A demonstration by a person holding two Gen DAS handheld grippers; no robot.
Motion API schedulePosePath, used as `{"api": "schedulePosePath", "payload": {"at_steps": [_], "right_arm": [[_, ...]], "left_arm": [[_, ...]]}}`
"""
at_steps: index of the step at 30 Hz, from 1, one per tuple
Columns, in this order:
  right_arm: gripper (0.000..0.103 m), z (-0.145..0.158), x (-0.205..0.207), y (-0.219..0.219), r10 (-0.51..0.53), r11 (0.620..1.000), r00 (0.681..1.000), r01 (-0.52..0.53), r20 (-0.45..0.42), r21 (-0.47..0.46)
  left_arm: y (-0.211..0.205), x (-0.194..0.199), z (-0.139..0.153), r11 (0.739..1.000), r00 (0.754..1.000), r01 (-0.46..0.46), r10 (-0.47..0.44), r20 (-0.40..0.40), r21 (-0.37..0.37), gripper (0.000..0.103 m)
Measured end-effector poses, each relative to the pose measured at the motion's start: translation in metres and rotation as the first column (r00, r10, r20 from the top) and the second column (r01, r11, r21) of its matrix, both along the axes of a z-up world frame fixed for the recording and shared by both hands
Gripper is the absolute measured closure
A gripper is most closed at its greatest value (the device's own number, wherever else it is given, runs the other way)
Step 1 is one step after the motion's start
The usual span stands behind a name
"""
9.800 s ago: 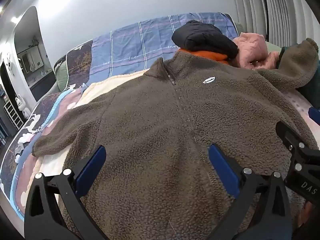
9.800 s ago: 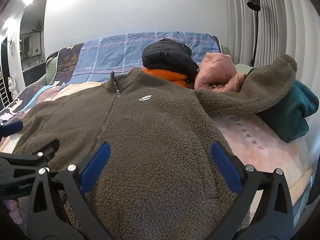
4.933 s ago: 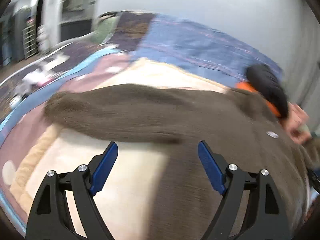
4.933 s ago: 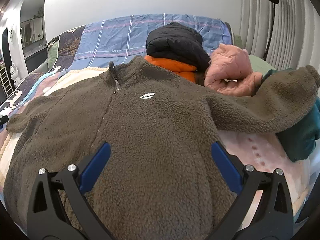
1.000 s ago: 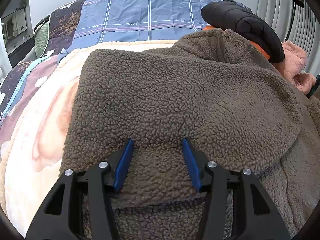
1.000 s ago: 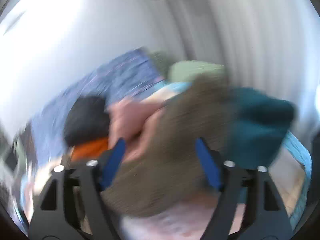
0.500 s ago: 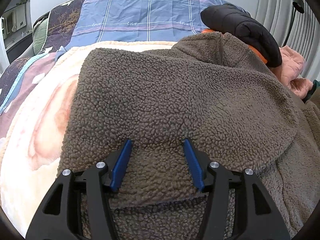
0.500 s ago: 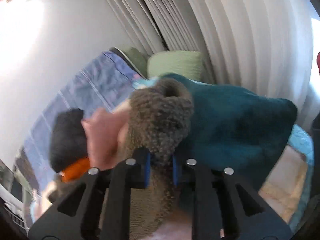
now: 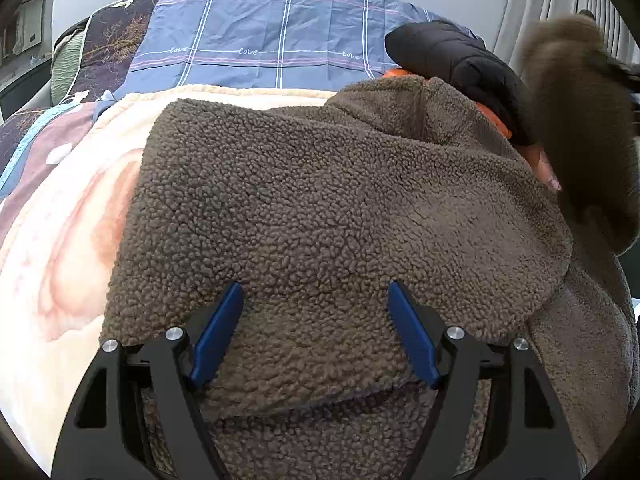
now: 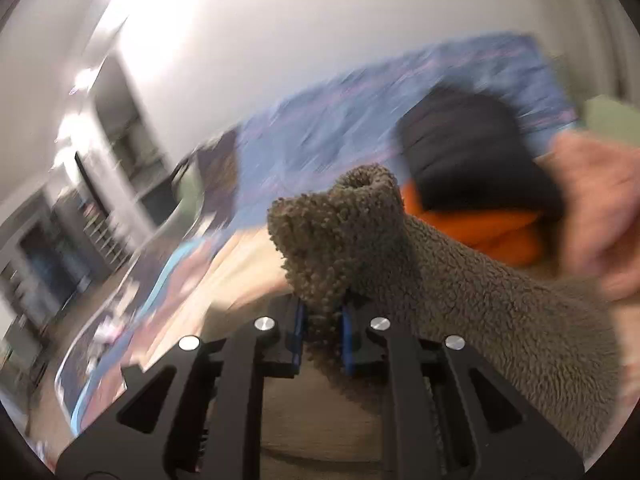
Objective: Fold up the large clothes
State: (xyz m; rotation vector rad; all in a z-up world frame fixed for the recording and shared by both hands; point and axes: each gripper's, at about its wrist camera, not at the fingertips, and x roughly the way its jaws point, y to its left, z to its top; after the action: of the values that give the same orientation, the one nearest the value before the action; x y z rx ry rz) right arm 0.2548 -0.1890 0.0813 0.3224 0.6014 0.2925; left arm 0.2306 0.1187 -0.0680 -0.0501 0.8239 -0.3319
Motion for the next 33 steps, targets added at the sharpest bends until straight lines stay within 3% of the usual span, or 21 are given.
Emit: {"api": "schedulePosePath", "payload": {"at_steps": [2, 3, 6, 11, 16, 20, 24, 26, 27, 29, 32, 33], "right_arm": [[0.085, -0.041, 0.019, 0.039, 0.104, 0.995, 0.987, -0.104, -0.124, 0.009], [0.079, -0.061, 0.025, 0.05, 0.148, 0.989, 0.969, -0.146, -0.198, 0.025], [0.07, -0.098, 0.029, 0.06, 0.191, 0.98, 0.927, -0.197, -0.323, 0.015], [0.046, -0.098, -0.006, 0.045, 0.219, 0.973, 0.928, -0.232, -0.3, -0.008], [0.045, -0.097, -0.035, 0.03, 0.227, 0.959, 0.93, -0.264, -0.289, -0.097], [0.046, -0.103, -0.042, 0.009, 0.214, 0.973, 0.935, -0.23, -0.281, -0.024], [0.046, -0.097, -0.047, 0.001, 0.219, 0.973, 0.942, -0.229, -0.255, -0.008], [0.045, -0.093, -0.053, 0.0, 0.233, 0.969, 0.941, -0.245, -0.247, -0.019], [0.044, -0.092, -0.056, -0.001, 0.238, 0.968, 0.94, -0.251, -0.244, -0.022], [0.045, -0.094, -0.057, -0.01, 0.232, 0.97, 0.945, -0.241, -0.23, -0.011], [0.048, -0.096, -0.057, -0.035, 0.156, 0.988, 0.963, -0.152, -0.22, 0.034], [0.042, -0.097, -0.057, -0.047, 0.094, 0.995, 0.97, -0.086, -0.226, 0.045]], "left_arm": [[0.002, -0.001, 0.0, 1.0, 1.0, 0.003, -0.003, 0.002, -0.022, 0.027], [0.004, -0.001, 0.0, 0.999, 1.0, 0.004, -0.004, 0.001, -0.038, 0.027], [0.014, 0.0, 0.0, 0.993, 1.0, 0.012, -0.013, -0.003, -0.116, 0.027], [0.022, -0.001, 0.007, 0.977, 0.999, 0.036, -0.035, 0.009, -0.208, 0.023], [0.011, 0.002, 0.016, 0.953, 0.997, 0.066, -0.072, -0.012, -0.295, 0.017], [-0.027, 0.022, 0.02, 0.943, 0.978, 0.143, -0.181, -0.103, -0.302, 0.017], [-0.067, 0.048, 0.023, 0.951, 0.976, 0.145, -0.183, -0.118, -0.273, 0.017], [-0.08, 0.059, 0.024, 0.954, 0.978, 0.124, -0.163, -0.127, -0.272, 0.04], [-0.088, 0.064, 0.026, 0.964, 0.98, 0.108, -0.145, -0.139, -0.244, 0.071], [-0.095, 0.065, 0.04, 0.968, 0.984, 0.11, -0.138, -0.114, -0.227, 0.071], [-0.093, 0.044, 0.097, 0.981, 0.988, 0.141, -0.132, 0.076, -0.134, 0.072], [-0.088, 0.037, 0.113, 0.986, 0.984, 0.132, -0.118, 0.132, -0.104, 0.072]]}}
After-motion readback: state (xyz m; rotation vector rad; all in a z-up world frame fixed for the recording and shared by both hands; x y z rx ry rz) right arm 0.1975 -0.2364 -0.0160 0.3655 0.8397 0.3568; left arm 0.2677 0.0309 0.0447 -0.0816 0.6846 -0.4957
